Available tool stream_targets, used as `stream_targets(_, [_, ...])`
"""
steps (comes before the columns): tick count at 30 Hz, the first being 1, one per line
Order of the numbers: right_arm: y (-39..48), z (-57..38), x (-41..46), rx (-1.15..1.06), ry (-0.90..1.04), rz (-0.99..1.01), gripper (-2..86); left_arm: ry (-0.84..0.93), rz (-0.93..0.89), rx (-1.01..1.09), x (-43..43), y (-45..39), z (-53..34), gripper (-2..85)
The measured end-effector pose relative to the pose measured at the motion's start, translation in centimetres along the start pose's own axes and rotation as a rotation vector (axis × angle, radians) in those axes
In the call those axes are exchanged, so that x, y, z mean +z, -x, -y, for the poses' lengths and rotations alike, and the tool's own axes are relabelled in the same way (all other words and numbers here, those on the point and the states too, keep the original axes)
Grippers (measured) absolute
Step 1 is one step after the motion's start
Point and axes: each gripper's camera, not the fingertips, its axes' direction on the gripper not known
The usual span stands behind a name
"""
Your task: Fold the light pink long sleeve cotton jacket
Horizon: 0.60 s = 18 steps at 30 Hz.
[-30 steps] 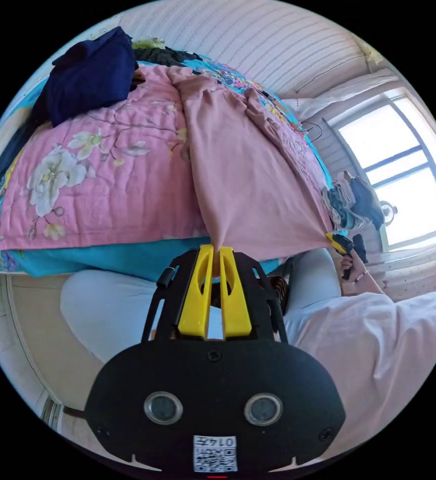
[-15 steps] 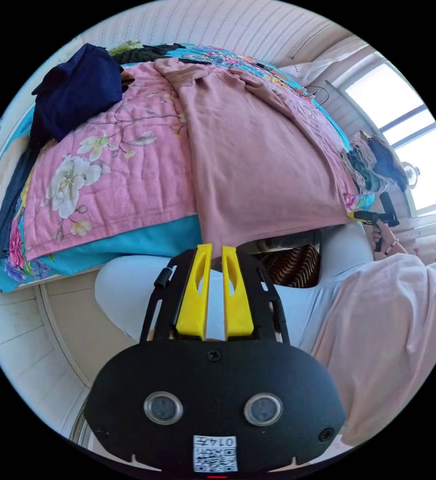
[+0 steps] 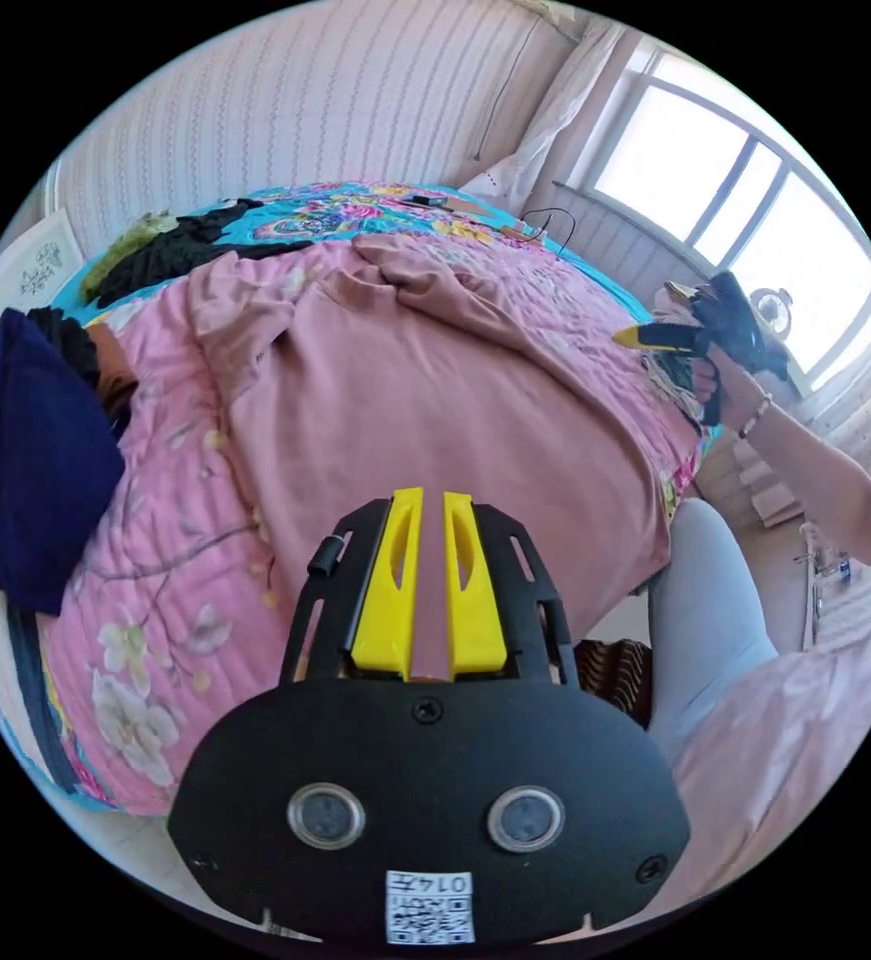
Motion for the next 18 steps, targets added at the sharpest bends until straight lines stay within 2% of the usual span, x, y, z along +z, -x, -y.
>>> stream_targets(5, [-1.5, 8.8, 7.0, 0.087, 0.035, -0.053, 9.2, 0.136, 0.059, 0.025, 10.1, 0.6, 3.9, 1.0])
stream_targets(8, [-3.2, 8.9, 10.4, 0.139, 0.116, 0.012, 5.2, 0.038, 0.044, 0.045, 10.8, 1.3, 3.0, -0.4])
stream_targets(10, [-3.3, 7.7, 9.3, 0.133, 0.037, 0.068, 3.5, 0.029, -0.007, 0.003, 10.6, 2.4, 3.3, -0.7])
stream_targets(13, [-1.3, 5.1, 6.2, -0.006, -0.016, 0.146, 2.5, -0.044, -0.002, -0.026, 9.2, 3.3, 4.6, -0.6])
stream_targets(16, [0.6, 2.9, 6.2, -0.159, 0.144, 0.124, 2.9, -0.147, -0.064, 0.014, 8.8, 3.4, 8.2, 1.2])
stream_targets(18, [0.6, 2.7, 5.5, -0.212, 0.177, 0.173, 3.9, -0.175, -0.098, 0.036, 9.9, 3.2, 11.4, 4.2])
